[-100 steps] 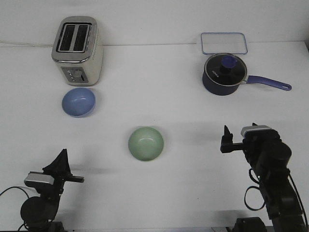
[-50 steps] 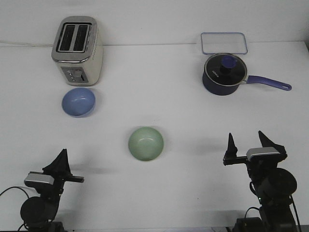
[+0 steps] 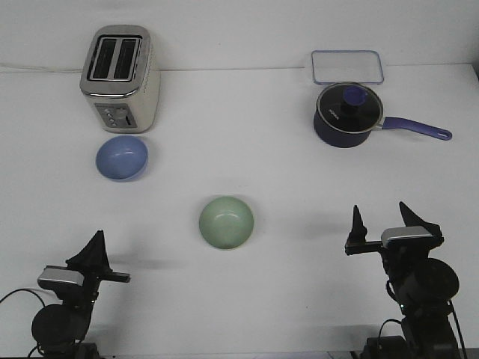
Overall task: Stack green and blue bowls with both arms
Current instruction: 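Reach the left gripper forward to the rim of the light blue bowl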
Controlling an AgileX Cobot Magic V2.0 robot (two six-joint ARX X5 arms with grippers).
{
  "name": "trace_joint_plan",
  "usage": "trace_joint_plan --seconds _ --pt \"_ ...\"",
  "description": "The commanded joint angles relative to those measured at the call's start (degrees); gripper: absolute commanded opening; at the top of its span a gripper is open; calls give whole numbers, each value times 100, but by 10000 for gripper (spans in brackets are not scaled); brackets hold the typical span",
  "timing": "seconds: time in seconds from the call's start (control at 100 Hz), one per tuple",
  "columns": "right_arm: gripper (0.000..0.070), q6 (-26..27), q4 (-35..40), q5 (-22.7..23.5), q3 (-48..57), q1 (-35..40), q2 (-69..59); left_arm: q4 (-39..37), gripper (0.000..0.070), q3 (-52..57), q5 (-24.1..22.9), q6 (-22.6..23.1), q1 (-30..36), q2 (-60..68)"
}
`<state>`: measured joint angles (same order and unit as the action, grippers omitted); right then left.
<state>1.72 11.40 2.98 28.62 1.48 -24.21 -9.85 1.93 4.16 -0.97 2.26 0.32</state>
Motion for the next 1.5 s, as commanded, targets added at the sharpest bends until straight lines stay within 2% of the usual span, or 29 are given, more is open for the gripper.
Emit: trace_joint_plan --seconds 0.0,0.21,0.36,0.44,0.49,0.78,1.17,1.25,1.49 --pt "657 -26 -68 -2 52 11 -22 -70 12 -114 -28 -11 -4 -13" --pt "657 -28 -66 -2 52 11 -22 -199 12 -66 -33 -61 -4 -13" --pt "657 -28 -66 -4 52 11 -22 -160 12 243 -192 -649 -4 22" --pt "658 -28 -63 -2 52 11 -22 94 12 579 -278 -997 -4 125" --pt "657 -28 -66 -2 52 11 -22 280 12 826 -278 -1047 -4 254" --pt "658 -28 -66 -2 52 11 -22 1683 12 2798 -271 -973 -4 1880" --pt "658 -26 -68 -2 52 11 -22 4218 12 5646 -271 -299 -2 4848" --pt "658 -28 -68 -2 52 11 -22 4470 13 5908 -271 -133 0 5254" --pt "657 -28 -66 -4 52 11 -22 4424 14 6026 -271 -144 0 5652"
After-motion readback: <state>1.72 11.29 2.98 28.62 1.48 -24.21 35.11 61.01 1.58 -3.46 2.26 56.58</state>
